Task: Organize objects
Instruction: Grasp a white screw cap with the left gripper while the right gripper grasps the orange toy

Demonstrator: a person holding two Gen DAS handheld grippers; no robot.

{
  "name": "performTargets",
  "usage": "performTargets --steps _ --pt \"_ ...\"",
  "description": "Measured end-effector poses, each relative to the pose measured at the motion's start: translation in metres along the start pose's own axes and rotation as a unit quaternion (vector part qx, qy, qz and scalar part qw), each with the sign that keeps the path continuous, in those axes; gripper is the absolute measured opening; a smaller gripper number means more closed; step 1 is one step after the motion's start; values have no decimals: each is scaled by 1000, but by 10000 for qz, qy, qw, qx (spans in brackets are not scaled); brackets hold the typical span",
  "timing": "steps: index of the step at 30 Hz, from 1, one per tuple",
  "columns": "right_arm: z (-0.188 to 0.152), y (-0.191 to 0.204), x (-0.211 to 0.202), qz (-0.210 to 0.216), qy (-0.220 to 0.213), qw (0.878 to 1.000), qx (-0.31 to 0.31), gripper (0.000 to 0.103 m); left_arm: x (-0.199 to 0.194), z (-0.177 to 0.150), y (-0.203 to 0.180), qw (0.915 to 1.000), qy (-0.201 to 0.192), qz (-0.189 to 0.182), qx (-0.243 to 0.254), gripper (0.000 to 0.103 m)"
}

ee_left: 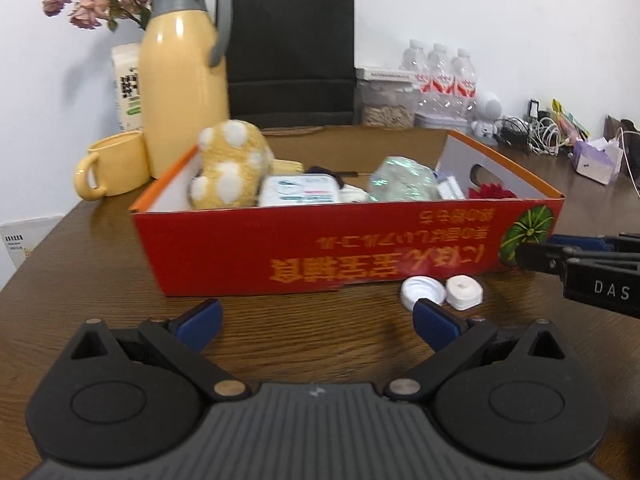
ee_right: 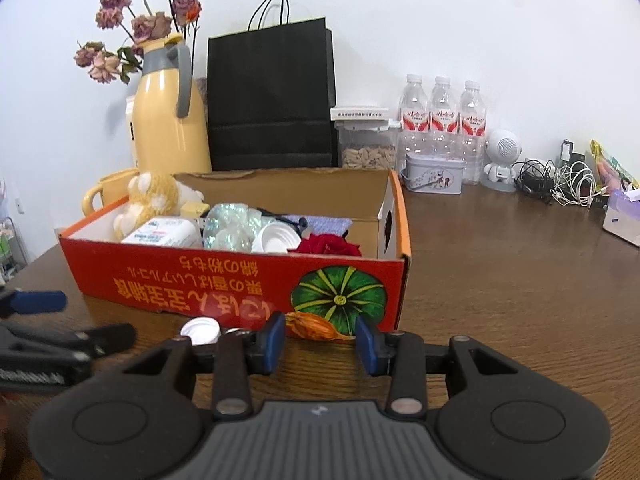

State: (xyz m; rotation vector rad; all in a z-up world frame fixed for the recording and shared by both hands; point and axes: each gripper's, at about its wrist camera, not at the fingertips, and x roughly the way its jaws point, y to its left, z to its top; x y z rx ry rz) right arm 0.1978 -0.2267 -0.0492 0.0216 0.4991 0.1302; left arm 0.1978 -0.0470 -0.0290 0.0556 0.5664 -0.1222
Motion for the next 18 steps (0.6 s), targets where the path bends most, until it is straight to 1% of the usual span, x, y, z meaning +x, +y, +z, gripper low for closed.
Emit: performTargets --steps 6,10,13,15,17,18 --pt "0 -7 -8 49 -154 9999 48 37 12 6 -21 9998 114 -127 64 103" --pt "0 -10 -12 93 -213 9997 63 37 19 9 -32 9997 196 -146 98 94" --pt "0 -11 -14 120 -259 9996 58 37 24 10 -38 9995 262 -135 142 81" --pt "0 -12 -15 139 -281 9995 55 37 26 11 -41 9994 291 -144 148 80" --pt "-1 -11 -16 160 -294 9994 37 37 28 12 -44 9994 300 -113 155 73" --pt "-1 -11 -16 171 -300 9994 26 37 29 13 -45 9993 315 -110 146 73"
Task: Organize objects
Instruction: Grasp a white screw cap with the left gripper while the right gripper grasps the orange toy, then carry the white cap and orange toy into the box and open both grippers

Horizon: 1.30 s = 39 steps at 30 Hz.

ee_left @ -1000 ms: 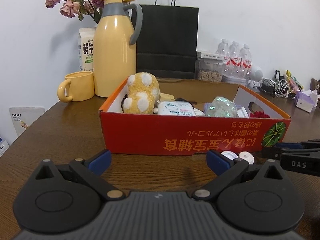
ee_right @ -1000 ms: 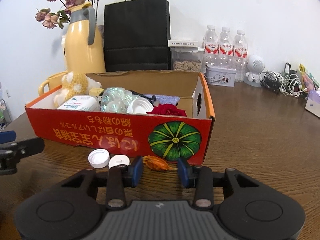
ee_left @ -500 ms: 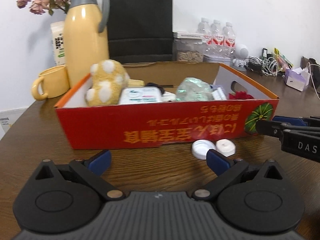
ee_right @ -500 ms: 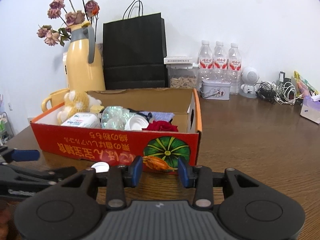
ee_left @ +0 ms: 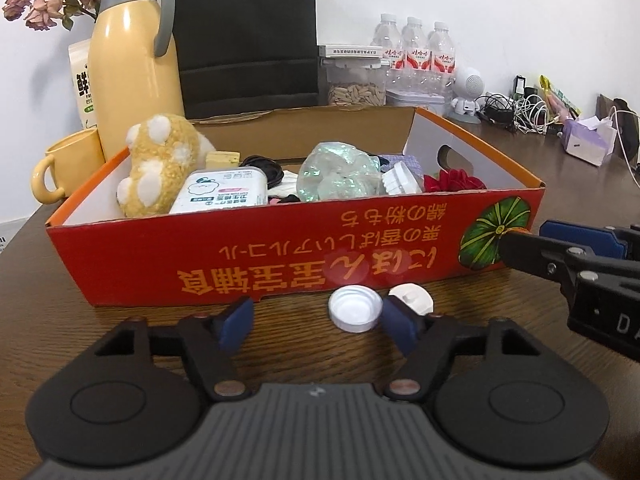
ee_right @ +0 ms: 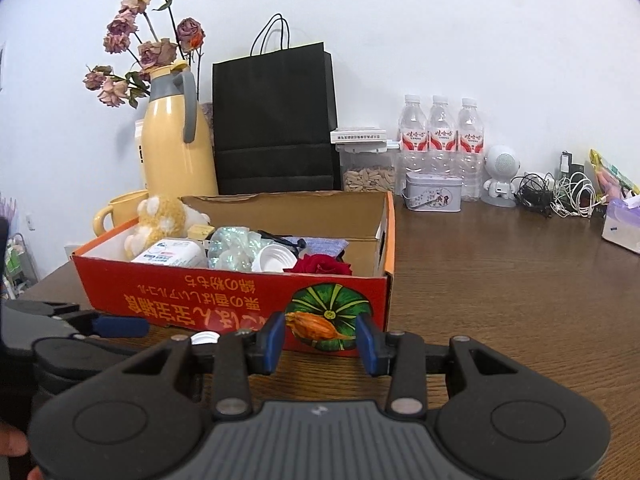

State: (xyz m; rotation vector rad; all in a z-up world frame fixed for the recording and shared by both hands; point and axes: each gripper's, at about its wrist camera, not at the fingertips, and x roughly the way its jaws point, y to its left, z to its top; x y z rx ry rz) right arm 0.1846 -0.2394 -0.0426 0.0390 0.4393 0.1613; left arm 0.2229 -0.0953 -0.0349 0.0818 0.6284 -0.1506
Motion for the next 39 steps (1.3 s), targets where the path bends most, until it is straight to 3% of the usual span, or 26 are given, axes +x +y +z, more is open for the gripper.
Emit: performTargets --steps 7,9,11,12,26,39 --pt "0 1 -1 32 -16 10000 -42 37 8 4 -3 9998 121 42 -137 65" --pt "-1 2 -1 40 -15 10000 -58 37 8 4 -4 9998 104 51 -151 56" --pt "-1 3 -1 49 -13 10000 -74 37 7 4 -5 9999 70 24 -146 34" --pt "-1 3 -1 52 -15 10000 -78 37 6 4 -5 9999 56 9 -147 30" --pt "-1 5 -2 72 -35 9999 -112 37 -14 -2 -3 9995 -232 -107 -196 30" --pt "10 11 -20 242 -512 9979 -309 37 -65 9 11 9929 -1092 -280 -379 29"
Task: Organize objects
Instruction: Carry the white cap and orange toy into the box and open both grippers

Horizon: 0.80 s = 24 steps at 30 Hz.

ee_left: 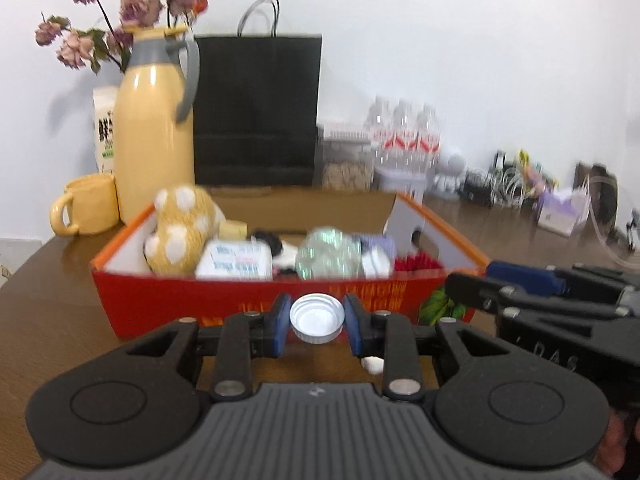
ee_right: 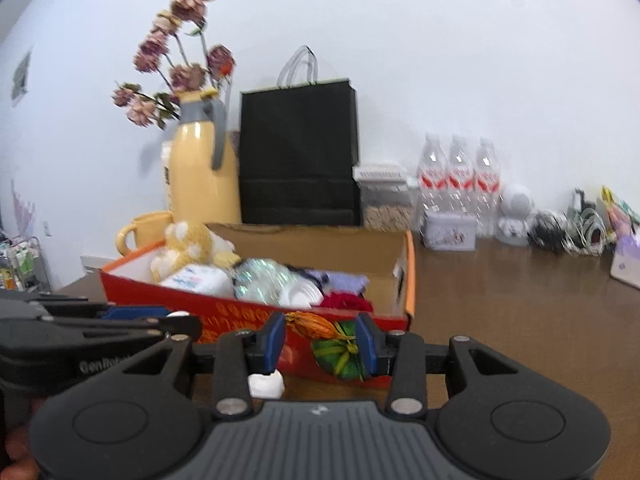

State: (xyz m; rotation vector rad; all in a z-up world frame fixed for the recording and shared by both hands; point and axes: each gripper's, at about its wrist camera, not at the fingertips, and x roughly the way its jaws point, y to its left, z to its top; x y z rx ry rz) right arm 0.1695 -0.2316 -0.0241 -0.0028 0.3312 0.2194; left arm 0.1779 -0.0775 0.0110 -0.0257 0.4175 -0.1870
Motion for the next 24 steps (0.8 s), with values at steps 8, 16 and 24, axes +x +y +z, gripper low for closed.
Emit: performTargets --steps 8,16,24 --pt "32 7 8 34 -282 9994 -187 37 0 48 12 9985 -536 122 -83 29" --pt "62 9 46 -18 -306 9993 -223 37 29 74 22 9974 -658 253 -171 29" --pt "68 8 92 -111 -178 9997 -105 37 74 77 34 9969 -523 417 -403 30"
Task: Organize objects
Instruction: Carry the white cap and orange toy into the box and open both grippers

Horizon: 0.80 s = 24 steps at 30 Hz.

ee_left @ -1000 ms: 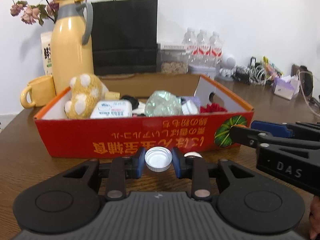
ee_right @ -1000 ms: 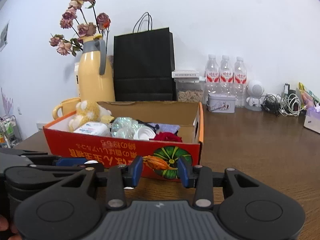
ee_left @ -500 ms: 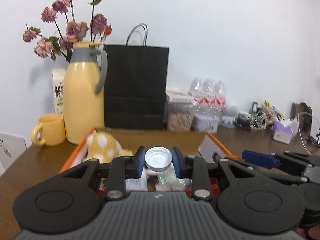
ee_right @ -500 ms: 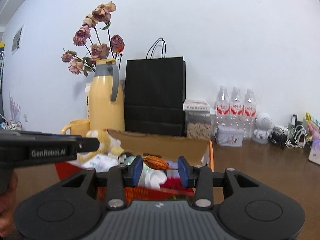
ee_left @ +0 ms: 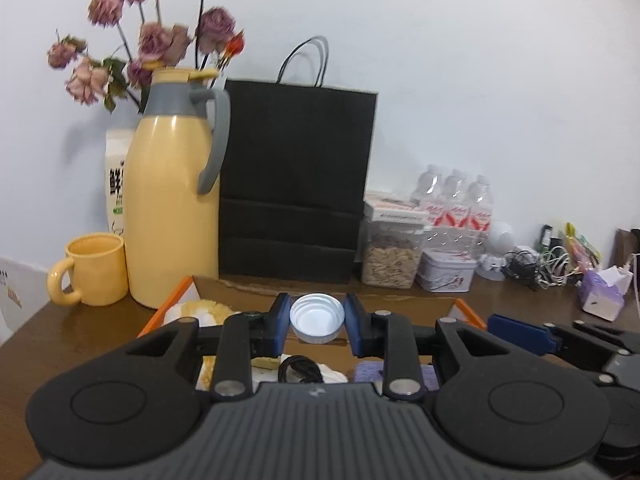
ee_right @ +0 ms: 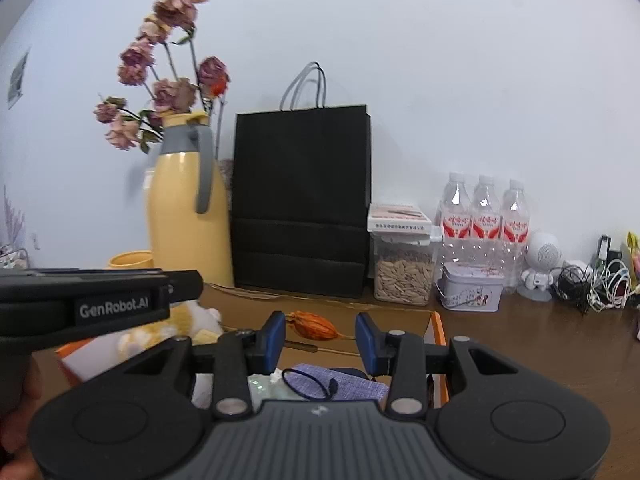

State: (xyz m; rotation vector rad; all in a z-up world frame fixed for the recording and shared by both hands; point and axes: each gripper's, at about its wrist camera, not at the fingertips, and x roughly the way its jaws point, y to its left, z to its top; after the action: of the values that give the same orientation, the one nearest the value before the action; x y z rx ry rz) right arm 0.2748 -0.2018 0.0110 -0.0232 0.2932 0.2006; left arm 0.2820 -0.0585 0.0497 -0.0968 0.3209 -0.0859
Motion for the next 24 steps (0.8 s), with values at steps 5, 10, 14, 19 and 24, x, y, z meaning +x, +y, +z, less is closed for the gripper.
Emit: performTargets --steps 5,10,14,19,24 --pt "-8 -7 13 -30 155 9998 75 37 13 -7 9 9998 174 90 -33 30" --pt "-12 -6 15 -15 192 9998 66 37 12 -11 7 9998 134 108 44 30" --pt "-13 -9 13 5 197 9998 90 39 10 -12 7 9998 83 114 136 51" --pt "-17 -11 10 21 221 9996 150 92 5 -13 10 9992 -148 340 119 103" --pt "-18 -9 5 4 139 9998 144 103 5 -14 12 9992 -109 364 123 103"
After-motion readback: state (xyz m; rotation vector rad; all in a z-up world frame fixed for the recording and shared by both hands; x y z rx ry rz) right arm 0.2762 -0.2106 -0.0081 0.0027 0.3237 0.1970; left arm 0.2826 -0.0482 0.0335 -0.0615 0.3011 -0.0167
